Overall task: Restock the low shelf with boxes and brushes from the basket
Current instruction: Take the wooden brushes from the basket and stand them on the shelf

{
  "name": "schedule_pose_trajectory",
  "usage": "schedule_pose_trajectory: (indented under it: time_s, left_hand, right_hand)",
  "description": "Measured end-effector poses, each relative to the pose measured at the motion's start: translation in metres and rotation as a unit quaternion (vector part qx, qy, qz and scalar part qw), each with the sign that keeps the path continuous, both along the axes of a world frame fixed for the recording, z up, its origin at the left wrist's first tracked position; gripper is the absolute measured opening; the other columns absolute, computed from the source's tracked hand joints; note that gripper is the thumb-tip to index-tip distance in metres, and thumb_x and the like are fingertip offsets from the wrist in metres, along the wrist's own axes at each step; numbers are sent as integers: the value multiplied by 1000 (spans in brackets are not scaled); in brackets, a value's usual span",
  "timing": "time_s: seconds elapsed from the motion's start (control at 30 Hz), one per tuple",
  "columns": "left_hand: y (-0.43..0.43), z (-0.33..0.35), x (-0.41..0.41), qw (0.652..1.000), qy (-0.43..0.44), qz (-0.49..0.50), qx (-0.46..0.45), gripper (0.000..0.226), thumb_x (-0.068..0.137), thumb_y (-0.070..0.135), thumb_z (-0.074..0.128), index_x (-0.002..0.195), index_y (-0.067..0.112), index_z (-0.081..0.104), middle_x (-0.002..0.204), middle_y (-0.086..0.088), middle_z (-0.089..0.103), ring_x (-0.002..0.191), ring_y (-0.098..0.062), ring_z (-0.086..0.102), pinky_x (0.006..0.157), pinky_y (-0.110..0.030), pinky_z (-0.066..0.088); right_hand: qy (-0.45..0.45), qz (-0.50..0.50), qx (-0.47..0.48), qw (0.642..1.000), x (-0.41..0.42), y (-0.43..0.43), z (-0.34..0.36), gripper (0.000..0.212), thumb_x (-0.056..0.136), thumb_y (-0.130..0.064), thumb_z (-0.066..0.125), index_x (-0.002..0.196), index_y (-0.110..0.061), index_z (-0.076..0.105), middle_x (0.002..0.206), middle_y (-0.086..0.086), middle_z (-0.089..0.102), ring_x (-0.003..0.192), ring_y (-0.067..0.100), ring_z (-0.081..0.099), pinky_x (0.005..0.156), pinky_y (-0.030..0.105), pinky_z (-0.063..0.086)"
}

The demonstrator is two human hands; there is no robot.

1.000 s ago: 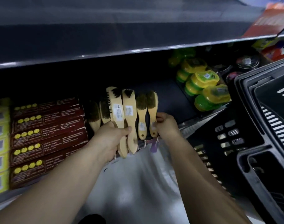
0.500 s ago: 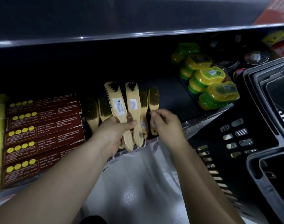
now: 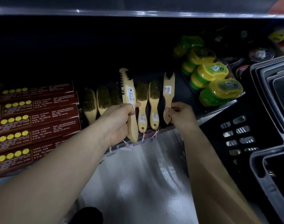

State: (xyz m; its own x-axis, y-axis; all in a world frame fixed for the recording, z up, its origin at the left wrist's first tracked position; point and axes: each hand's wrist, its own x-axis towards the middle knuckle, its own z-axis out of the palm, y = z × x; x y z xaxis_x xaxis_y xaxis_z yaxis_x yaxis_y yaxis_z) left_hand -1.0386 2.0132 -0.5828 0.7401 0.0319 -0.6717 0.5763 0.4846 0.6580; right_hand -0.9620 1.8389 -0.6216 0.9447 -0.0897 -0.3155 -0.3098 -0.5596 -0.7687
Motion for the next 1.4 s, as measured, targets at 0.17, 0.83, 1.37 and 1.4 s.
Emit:
schedule_pose_trajectory:
  time_s: [0.17, 0.83, 1.37, 1.4]
  left_hand:
    - [-6, -6, -1, 998, -37, -46, 31, 27, 93, -5, 47, 114, 5, 59, 120, -19, 62, 115, -30, 56, 103, -43, 42]
    - [-12, -20, 11, 982, -109, -46, 147, 23, 80, 0, 69, 99, 12, 65, 101, -4, 70, 85, -7, 67, 61, -9, 52]
    - [-26, -20, 34, 763, -305, -278, 497, 37, 93, 14, 54, 129, 23, 52, 134, 6, 51, 119, -12, 49, 97, -27, 40]
    - [-28, -23, 38, 727, -327, -306, 520, 37, 94, 13, 52, 130, 23, 52, 138, 6, 48, 125, -14, 45, 100, -27, 36]
  right_hand:
    - [-29, 17, -1, 999, -4, -1, -10, 44, 91, -15, 56, 133, -21, 45, 100, 0, 62, 93, 17, 60, 78, 28, 48]
    - [-40, 80, -130, 987, -4, -2, -1, 35, 92, -18, 54, 127, -14, 55, 126, 11, 51, 111, 25, 54, 88, 24, 38]
    - [-77, -101, 190, 973, -9, -7, 13, 9, 93, -7, 53, 99, -8, 58, 79, 3, 62, 72, 14, 61, 73, 27, 53]
    - [-86, -118, 157, 977, -3, -11, 7, 8, 93, -9, 53, 100, -10, 57, 79, 1, 62, 74, 14, 60, 73, 26, 52]
